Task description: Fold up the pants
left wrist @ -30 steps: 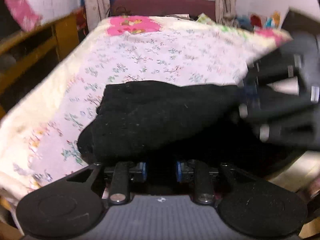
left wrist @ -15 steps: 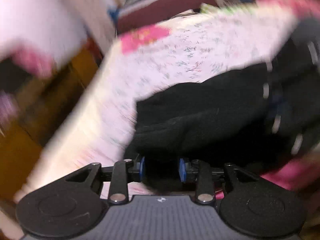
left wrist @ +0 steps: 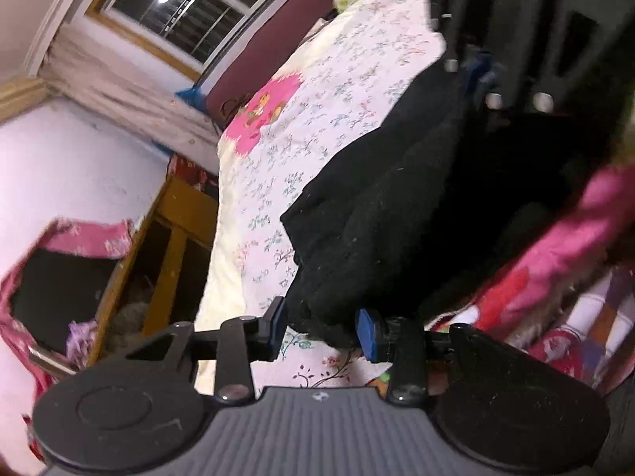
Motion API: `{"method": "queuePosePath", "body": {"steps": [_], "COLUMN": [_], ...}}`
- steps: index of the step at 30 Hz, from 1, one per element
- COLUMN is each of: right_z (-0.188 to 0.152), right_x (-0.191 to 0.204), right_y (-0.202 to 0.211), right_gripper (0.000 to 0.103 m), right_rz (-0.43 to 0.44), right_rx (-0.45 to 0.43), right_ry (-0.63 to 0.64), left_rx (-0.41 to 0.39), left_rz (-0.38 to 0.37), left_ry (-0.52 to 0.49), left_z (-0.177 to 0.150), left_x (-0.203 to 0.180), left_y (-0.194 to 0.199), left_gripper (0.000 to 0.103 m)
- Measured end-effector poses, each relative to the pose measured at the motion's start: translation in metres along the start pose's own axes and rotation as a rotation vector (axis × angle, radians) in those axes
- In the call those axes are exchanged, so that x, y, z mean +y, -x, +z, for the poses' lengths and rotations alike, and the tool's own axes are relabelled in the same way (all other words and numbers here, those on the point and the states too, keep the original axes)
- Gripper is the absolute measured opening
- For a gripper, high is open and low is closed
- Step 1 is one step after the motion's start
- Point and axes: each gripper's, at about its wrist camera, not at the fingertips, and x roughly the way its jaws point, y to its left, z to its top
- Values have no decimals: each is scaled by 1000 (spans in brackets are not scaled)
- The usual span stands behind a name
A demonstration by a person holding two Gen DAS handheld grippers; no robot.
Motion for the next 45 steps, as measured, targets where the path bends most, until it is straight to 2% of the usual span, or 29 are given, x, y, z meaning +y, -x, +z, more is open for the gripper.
{"method": "queuePosePath", "body": {"steps": [3,8,9,10,11,15,20,22,23,25,27,29,31,33,37,39,42,45], "right_z": [0,0,0,0,0,2,16,20,22,16,5,-5,-15,-30,-64,-86,-133,-193], "right_x": [-2,-1,-1,0,1,4,1,-1,-1,3,14,18,14,8,-12,-24,-40,-62], "right_y": [-2,-1,-2,-2,-3,-5,-5,-7,-12,-25,-35,-28,-7,19,68,96,142,189], "right_gripper": [3,4,4,4,5,6,7,7,12,18,33,33,36,47,47,47,48,48], "right_rz": [5,3,4,3,2,23,34,27,32,45,43,27,19,-23,-100,-179,-340,-511], "right_rx": [8,14,16,19,23,22,-15,-27,-13,15,56,47,31,10,-13,-26,-21,2], "right_ry": [-5,13,14,17,22,21,-8,-18,-25,-29,6,-23,-86,-147,-287,-357,-481,-655], "left_rx": [-30,-35,-34,-32,-20,-24,-55,-16,5,63,116,151,186,212,217,205,133,-13], "left_rz": [-22,-16,-25,-17,-1,-20,2,-15,-7,66,107,104,91,79,81,57,-33,-162], "left_ry": [-57,-127,-132,-131,-125,-85,-74,-44,-67,-209,-334,-328,-253,-185,-154,-103,-16,-8], "left_z": [5,15,17,19,20,26,32,26,20,1,-20,-28,-28,-23,2,21,66,129], "left_x": [-10,-15,-13,-9,-4,25,45,49,43,17,-2,0,14,26,32,32,20,-20], "left_y": [1,-22,-26,-28,-31,-30,-28,-38,-44,-56,-60,-51,-38,-27,-5,7,24,34], "left_gripper": [47,47,44,33,29,28,28,28,29,28,28,28,29,30,31,31,31,32]}}
